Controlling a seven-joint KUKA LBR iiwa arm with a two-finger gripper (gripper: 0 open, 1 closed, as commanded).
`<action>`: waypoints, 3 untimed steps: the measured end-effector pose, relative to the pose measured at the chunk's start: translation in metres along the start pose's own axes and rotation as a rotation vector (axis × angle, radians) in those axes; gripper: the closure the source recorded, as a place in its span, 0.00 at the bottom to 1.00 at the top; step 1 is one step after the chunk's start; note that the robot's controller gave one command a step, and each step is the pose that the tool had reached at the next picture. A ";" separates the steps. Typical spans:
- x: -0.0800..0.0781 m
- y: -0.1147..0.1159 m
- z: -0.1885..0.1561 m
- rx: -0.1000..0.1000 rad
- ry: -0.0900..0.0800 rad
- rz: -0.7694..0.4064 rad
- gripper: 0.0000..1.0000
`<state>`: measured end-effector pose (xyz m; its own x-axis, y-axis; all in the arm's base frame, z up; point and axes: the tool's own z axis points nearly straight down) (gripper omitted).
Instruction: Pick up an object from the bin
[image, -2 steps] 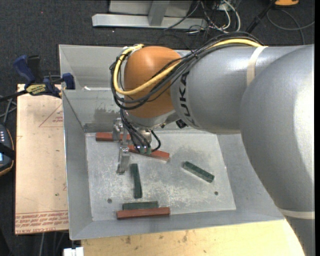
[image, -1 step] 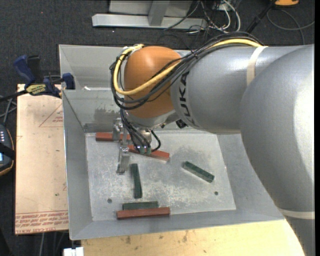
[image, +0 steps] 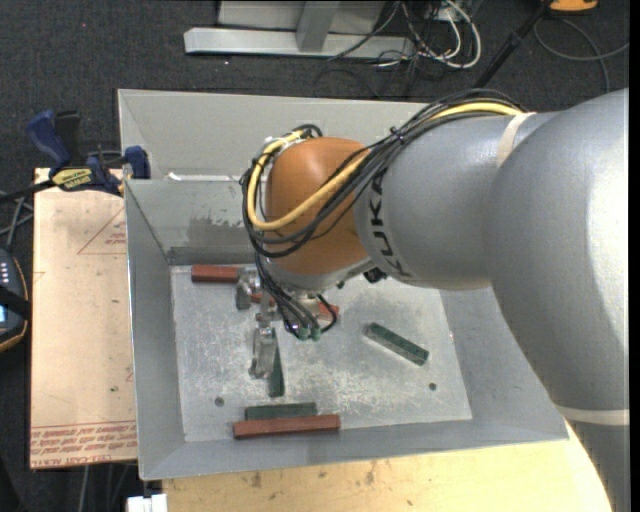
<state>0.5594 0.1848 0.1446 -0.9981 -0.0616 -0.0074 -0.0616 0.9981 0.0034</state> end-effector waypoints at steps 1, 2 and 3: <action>0.000 -0.006 0.040 0.002 0.007 -0.231 0.00; 0.017 -0.032 0.043 0.000 0.009 -0.365 0.00; 0.024 -0.042 0.054 0.004 0.009 -0.370 0.00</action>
Offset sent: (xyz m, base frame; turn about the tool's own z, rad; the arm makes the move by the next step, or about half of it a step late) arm -0.0315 -0.0655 -0.0387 -0.4081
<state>0.5382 0.1420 0.0906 -0.9083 -0.4184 0.0013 -0.4184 0.9083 -0.0013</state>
